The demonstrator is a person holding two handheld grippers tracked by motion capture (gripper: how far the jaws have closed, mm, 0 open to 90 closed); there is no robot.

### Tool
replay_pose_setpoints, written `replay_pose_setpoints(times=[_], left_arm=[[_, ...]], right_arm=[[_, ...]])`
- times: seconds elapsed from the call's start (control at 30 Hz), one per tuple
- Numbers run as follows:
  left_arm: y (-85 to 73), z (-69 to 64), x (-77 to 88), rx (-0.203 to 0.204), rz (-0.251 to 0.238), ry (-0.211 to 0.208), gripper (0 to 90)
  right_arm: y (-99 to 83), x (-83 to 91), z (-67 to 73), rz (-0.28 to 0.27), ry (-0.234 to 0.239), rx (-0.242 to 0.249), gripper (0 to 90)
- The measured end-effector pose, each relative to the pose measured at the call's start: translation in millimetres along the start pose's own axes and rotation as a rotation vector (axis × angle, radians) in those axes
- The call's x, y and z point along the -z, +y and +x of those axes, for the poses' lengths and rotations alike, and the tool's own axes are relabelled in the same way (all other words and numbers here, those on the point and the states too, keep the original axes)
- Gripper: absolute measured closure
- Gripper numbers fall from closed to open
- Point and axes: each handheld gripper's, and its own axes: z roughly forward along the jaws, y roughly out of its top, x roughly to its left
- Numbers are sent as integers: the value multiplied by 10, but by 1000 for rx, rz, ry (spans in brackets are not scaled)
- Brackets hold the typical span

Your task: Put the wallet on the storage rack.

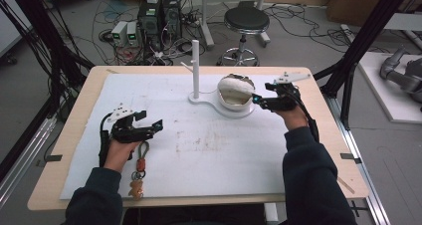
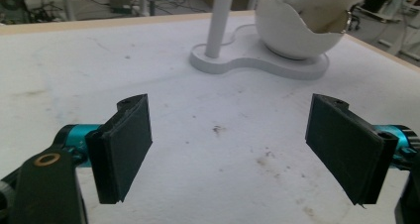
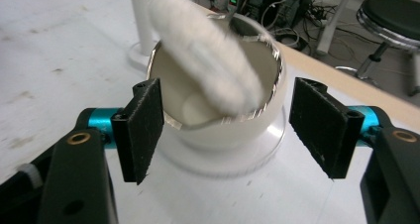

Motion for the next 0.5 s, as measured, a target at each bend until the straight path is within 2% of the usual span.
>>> replay_pose_setpoints(times=[0.13,0.23,0.4,0.5], left_arm=[[-26,82,99,10,-1,30,180],[-53,138,142,25,2,46,180],[-47,161,166,26,-3,58,180],[-41,133,174,16,-3,61,180]], right_arm=[[-320,169,41,-23,-19,-70,269],[-537,257,72,-2,-30,-107,256],[-791,320,140,17,-43,-116,248],[-834,315,162,37,-37,-113,248]])
